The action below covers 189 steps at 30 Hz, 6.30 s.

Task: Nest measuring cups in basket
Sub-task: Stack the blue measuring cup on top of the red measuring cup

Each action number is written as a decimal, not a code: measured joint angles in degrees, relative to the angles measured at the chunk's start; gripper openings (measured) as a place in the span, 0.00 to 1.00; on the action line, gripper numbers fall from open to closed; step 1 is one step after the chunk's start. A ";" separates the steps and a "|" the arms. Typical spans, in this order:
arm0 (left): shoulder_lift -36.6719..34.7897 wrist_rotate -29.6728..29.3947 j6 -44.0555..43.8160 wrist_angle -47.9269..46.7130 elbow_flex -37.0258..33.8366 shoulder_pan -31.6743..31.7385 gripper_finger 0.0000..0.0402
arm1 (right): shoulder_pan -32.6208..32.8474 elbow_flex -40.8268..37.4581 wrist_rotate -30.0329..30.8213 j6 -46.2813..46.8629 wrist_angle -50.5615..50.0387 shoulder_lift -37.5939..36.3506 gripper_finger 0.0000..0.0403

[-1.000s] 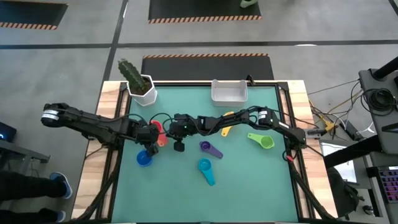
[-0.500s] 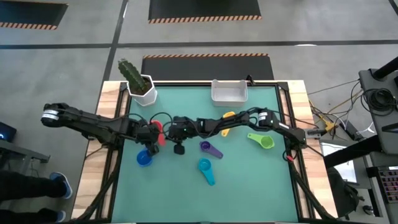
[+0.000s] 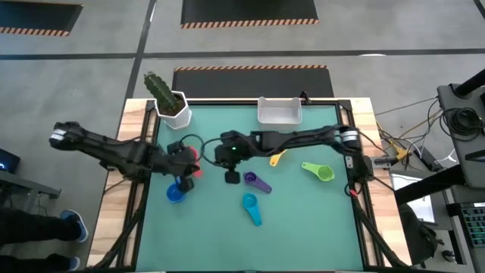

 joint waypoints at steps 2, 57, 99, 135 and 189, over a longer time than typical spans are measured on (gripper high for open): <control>-0.64 -4.81 0.42 3.08 0.49 -3.86 0.00 | 0.81 -0.82 -0.03 1.18 -4.32 -3.88 0.02; -24.01 -15.95 43.49 57.78 -19.99 -16.88 0.00 | 0.14 -39.40 14.37 44.59 -30.57 -38.11 0.02; 20.34 7.49 -45.75 -20.52 11.31 -17.78 0.00 | -0.56 -34.94 19.36 27.47 -29.67 -32.19 0.02; 34.74 7.50 -53.40 -21.94 9.44 -17.65 0.31 | 2.61 -34.96 19.37 25.35 -28.82 -32.19 0.02; 17.48 0.58 45.06 -36.22 17.44 -5.16 0.00 | 2.59 -34.99 19.37 24.39 -23.84 -32.21 0.02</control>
